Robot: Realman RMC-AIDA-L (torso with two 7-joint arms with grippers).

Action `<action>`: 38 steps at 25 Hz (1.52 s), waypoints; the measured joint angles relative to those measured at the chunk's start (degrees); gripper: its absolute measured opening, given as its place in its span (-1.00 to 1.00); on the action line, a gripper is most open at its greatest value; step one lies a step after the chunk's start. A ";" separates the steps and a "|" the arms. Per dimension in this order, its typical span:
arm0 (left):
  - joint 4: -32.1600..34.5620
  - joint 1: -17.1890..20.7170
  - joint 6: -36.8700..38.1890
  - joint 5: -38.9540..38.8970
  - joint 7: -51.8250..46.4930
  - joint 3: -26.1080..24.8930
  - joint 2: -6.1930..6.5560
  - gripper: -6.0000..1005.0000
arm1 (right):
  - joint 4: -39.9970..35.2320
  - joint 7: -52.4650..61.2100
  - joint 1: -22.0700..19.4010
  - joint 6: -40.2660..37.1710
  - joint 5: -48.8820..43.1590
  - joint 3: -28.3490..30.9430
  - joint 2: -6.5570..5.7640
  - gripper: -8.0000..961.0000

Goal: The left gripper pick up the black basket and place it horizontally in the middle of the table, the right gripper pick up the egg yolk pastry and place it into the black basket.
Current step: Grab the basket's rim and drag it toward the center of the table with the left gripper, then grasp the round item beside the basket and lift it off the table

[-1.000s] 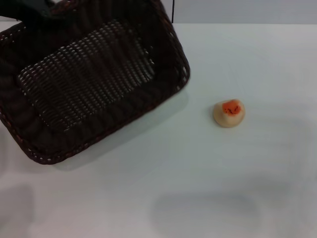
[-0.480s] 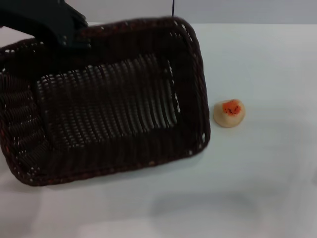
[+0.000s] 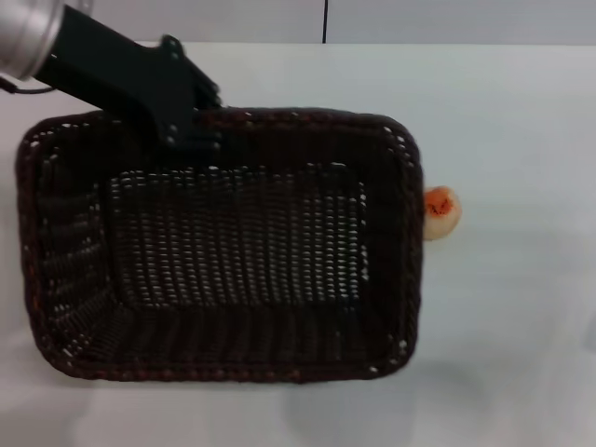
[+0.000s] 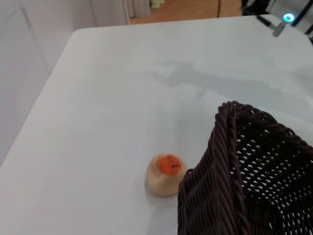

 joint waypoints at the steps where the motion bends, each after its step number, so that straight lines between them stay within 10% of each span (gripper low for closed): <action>1: -0.02 -0.17 0.15 0.02 -0.03 0.14 -0.30 -0.47 | 0.00 0.00 -0.04 0.00 0.00 -0.02 0.00 -0.17; 17: 0.06 -1.03 6.81 4.30 -2.10 1.07 -5.22 -0.37 | -0.28 -0.02 -0.76 -2.09 -0.30 -0.84 -0.27 -0.17; 27: 0.30 -0.35 8.97 3.77 -1.75 2.79 -5.53 -0.31 | -0.52 -0.01 -0.39 -2.20 -0.23 -0.88 -0.40 -0.17; 29: 0.18 -0.09 9.60 3.25 -1.63 2.78 -5.58 0.15 | -0.59 -0.01 -0.29 -2.20 -0.16 -0.88 -0.42 -0.17; 33: -1.34 0.97 11.27 0.46 -1.54 1.96 -5.59 0.21 | -0.92 -0.01 -0.07 -2.17 -0.08 -0.87 -0.44 -0.17; 38: -4.72 4.26 14.71 -13.05 -1.09 -8.52 -5.27 0.29 | -1.11 -0.01 0.00 -1.80 -0.21 -1.18 -0.26 -0.17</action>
